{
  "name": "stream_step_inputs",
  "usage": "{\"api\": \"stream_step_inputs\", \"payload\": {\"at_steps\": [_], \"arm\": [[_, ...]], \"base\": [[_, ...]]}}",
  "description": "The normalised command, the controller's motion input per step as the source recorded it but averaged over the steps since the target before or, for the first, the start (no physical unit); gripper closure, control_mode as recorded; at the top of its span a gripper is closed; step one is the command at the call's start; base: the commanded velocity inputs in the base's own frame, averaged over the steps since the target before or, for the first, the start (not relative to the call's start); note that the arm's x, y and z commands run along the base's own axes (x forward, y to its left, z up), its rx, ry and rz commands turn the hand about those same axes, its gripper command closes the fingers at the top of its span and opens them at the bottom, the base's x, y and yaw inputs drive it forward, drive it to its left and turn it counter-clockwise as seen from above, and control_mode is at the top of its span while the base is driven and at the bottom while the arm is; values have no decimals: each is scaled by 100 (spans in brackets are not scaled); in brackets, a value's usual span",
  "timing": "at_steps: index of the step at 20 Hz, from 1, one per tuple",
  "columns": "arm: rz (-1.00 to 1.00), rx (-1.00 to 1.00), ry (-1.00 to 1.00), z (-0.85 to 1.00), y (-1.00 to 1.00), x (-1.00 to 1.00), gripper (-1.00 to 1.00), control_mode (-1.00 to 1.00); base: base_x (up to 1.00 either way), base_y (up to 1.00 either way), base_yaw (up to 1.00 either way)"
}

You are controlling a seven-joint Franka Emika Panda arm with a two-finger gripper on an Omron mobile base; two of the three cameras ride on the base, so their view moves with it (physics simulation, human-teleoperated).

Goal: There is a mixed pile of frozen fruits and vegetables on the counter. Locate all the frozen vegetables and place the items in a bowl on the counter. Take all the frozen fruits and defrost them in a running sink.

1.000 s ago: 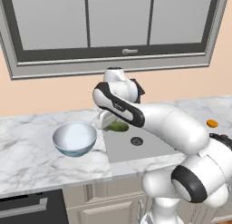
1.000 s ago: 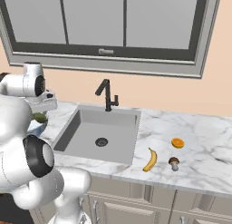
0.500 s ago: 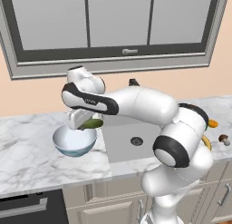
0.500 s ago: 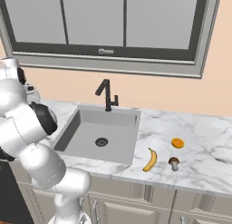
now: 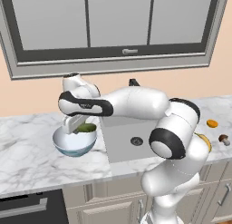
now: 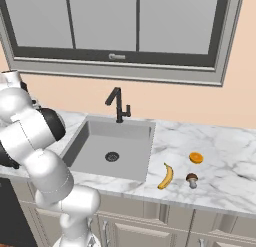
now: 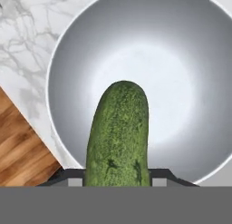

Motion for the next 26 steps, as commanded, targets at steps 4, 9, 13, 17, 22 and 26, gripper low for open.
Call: {"api": "stream_step_inputs", "payload": {"at_steps": [4,9,13,17,22,26], "arm": [[2,0,-2,-28,0,-6,100,-100],[0,0,0,-51,0,-1,100,-100],[0,0,0,-26,0,3,100,-100],[0,0,0,-23,7,1,-100,-100],[0,0,0,0,0,0,-100,-100],[0,-1,0,10,0,9,-100,-100]], "base": [[0,0,0],[0,0,0],[0,0,0],[0,0,0],[0,0,0],[0,0,0]]}}
